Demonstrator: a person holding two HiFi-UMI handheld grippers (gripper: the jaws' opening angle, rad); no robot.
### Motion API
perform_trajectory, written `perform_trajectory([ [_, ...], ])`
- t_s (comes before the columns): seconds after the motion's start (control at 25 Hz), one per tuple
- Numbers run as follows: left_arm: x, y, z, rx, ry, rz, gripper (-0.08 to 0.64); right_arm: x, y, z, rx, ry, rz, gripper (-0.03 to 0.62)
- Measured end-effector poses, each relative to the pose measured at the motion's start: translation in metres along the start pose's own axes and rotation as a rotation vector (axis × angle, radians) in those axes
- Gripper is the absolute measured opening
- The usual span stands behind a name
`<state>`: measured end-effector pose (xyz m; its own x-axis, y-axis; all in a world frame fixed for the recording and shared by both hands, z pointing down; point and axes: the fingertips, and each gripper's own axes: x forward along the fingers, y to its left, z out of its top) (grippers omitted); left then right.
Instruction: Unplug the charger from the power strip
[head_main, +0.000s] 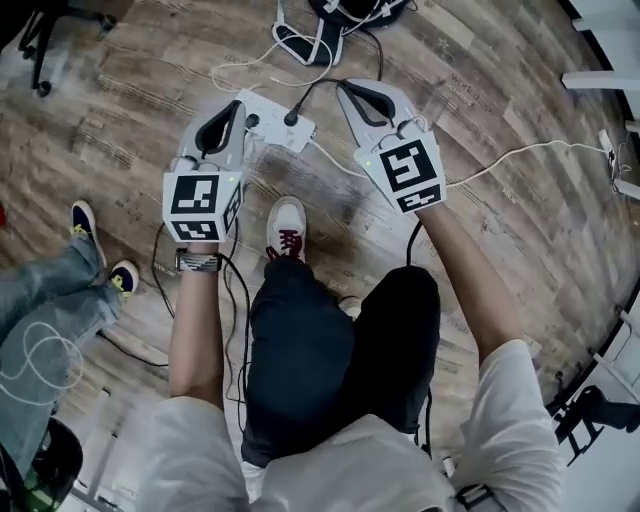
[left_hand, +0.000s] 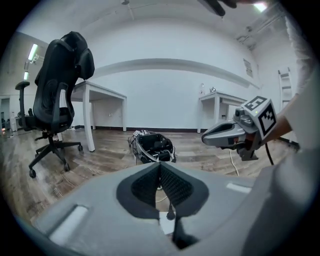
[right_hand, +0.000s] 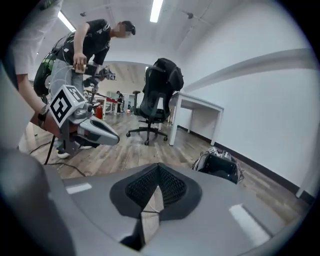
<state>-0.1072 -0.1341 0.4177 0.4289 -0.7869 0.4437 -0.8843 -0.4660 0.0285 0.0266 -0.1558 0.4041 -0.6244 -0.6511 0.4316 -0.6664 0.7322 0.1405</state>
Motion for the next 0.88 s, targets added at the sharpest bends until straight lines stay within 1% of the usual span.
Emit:
perform_trajectory([
  [0.16,-0.029,-0.005,0.090,-0.003,-0.016,0.008,0.006,-0.042,-0.019,0.101,0.005,-0.062,-0.023,0.002],
  [0.32,-0.068,-0.017,0.195,0.028,-0.055,0.012,0.006,-0.090,-0.028,0.201,-0.007,-0.109,-0.021,0.002],
  [0.52,-0.137,-0.034,0.337,0.059,-0.141,0.027,0.006,-0.166,-0.030,0.324,-0.015,-0.130,-0.018,0.002],
  [0.64,-0.184,-0.047,0.412,0.081,-0.186,0.028,0.006,-0.215,-0.034,0.397,-0.010,-0.167,-0.037,0.002],
  [0.76,-0.237,-0.064,0.477,0.070,-0.224,0.023,0.006,-0.270,-0.035,0.463,-0.005,-0.199,-0.061,0.002],
  [0.88,-0.290,-0.086,0.522,0.079,-0.252,0.015,0.006,-0.324,-0.029,0.514,-0.005,-0.218,-0.086,0.002],
])
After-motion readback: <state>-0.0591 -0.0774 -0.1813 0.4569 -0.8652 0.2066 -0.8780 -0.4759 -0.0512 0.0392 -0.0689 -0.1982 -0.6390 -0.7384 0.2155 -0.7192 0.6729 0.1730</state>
